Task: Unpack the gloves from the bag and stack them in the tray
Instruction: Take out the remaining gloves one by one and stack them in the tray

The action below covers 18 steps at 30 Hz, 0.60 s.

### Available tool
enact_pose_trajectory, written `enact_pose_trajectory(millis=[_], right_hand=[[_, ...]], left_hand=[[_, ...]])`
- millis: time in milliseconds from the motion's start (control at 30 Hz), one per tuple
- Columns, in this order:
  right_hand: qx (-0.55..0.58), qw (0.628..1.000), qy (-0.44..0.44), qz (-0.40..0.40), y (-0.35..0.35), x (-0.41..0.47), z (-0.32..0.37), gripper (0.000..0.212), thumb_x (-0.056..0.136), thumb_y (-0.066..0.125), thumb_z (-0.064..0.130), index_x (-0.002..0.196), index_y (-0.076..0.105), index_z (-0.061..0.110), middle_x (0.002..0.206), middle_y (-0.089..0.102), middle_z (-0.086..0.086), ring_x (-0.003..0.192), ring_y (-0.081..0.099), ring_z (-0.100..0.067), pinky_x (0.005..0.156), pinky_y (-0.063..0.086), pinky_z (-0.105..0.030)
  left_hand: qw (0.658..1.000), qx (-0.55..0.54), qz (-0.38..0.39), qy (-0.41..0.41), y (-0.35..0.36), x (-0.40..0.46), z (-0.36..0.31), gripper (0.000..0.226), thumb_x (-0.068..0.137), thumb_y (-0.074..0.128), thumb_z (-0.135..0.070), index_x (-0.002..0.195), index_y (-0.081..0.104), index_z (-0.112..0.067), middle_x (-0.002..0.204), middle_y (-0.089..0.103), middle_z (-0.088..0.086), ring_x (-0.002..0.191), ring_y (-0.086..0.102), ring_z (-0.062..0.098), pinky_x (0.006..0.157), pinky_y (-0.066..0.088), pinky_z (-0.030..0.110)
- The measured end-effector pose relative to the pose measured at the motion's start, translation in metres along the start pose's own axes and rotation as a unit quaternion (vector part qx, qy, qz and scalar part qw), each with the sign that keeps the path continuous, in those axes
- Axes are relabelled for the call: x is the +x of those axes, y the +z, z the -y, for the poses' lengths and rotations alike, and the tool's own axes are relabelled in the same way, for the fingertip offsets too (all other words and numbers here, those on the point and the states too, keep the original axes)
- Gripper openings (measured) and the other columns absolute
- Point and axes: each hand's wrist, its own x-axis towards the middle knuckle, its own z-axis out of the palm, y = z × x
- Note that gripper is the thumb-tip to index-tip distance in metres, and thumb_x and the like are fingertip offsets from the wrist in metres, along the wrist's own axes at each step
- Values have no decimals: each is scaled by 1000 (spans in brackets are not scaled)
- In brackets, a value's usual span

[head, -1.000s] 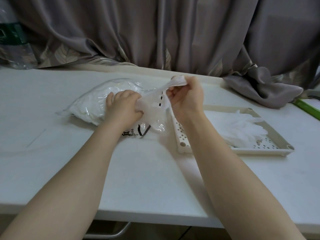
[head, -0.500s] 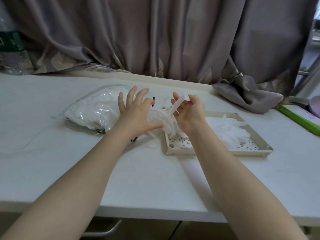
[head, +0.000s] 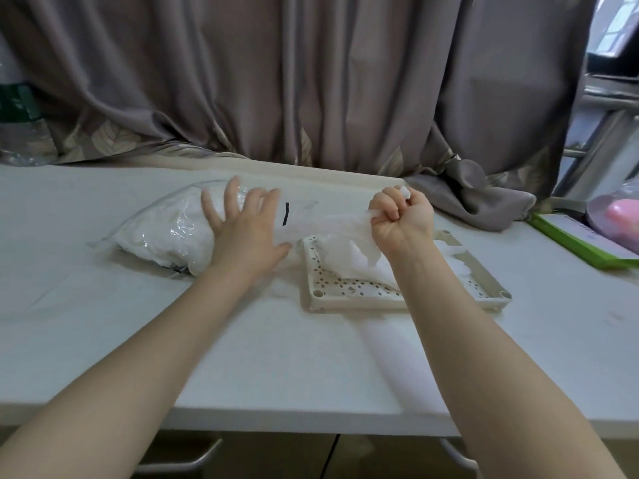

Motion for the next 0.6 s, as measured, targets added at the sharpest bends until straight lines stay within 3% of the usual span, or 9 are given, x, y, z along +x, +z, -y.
enact_pose_trajectory(millis=[100, 167, 233, 333, 400, 433, 500, 533, 600], right_hand=[[12, 1000, 24, 4, 1, -3, 5, 23, 69, 33, 2, 49, 33, 12, 38, 25, 1, 25, 23, -11, 26, 20, -15], [15, 999, 46, 14, 4, -8, 10, 21, 70, 34, 1, 52, 34, 12, 38, 28, 1, 24, 24, -11, 26, 20, -15], [-6, 998, 56, 11, 6, -12, 20, 20, 71, 35, 1, 55, 34, 12, 39, 30, 1, 24, 25, -10, 26, 21, -13], [-87, 994, 11, -61, 3, -10, 43, 28, 85, 30, 3, 59, 32, 13, 41, 32, 1, 29, 27, -11, 32, 31, -14], [-171, 976, -36, -131, -4, -9, 58, 29, 95, 28, 11, 68, 37, 10, 53, 41, -4, 42, 38, -15, 51, 48, -23], [-251, 951, -54, -172, -6, -9, 61, 24, 96, 31, 15, 78, 44, 8, 68, 50, -6, 55, 47, -18, 68, 52, -28], [-463, 851, -74, -237, -8, -12, 67, 26, 98, 36, 27, 111, 50, 10, 108, 55, -3, 88, 51, -19, 90, 43, -33], [-543, 801, -94, -233, -7, -14, 68, 35, 98, 36, 34, 125, 46, 15, 120, 49, 1, 98, 45, -17, 90, 38, -31], [-644, 742, -137, -125, 1, -25, 62, 34, 98, 39, 39, 126, 50, 21, 119, 48, 6, 98, 45, -9, 83, 37, -25]], left_hand=[[993, -51, -22, 108, -7, 5, -26, 76, 77, 69, -40, 142, 32, -24, 133, 42, 1, 127, 33, 24, 105, 16, 36], [986, -105, -20, 128, -1, 9, -37, 52, 80, 68, -29, 127, 52, -18, 125, 51, 3, 117, 44, 25, 97, 26, 33], [972, -209, -28, 98, 2, 12, -42, 28, 80, 65, -13, 108, 63, -10, 111, 59, 5, 106, 52, 26, 90, 34, 32], [932, -362, 5, 28, -9, 16, -47, 25, 81, 63, -7, 105, 60, -13, 88, 60, 1, 84, 56, 20, 78, 44, 28], [914, -403, 44, 17, -18, 21, -49, 17, 80, 69, -12, 94, 60, -15, 79, 61, 1, 73, 54, 16, 71, 44, 27], [911, -406, 71, 19, -22, 24, -49, 12, 79, 71, -16, 84, 60, -16, 76, 63, 3, 69, 54, 15, 67, 43, 27], [903, -403, 143, 31, -29, 28, -52, 12, 79, 72, -21, 75, 63, -15, 73, 66, 5, 65, 52, 13, 61, 40, 26], [898, -403, 171, 40, -31, 30, -55, 13, 79, 72, -22, 75, 64, -13, 72, 66, 5, 64, 52, 12, 61, 39, 26], [893, -404, 188, 53, -36, 33, -65, 13, 81, 71, -23, 77, 66, -12, 70, 66, 2, 63, 52, 10, 61, 40, 25]])
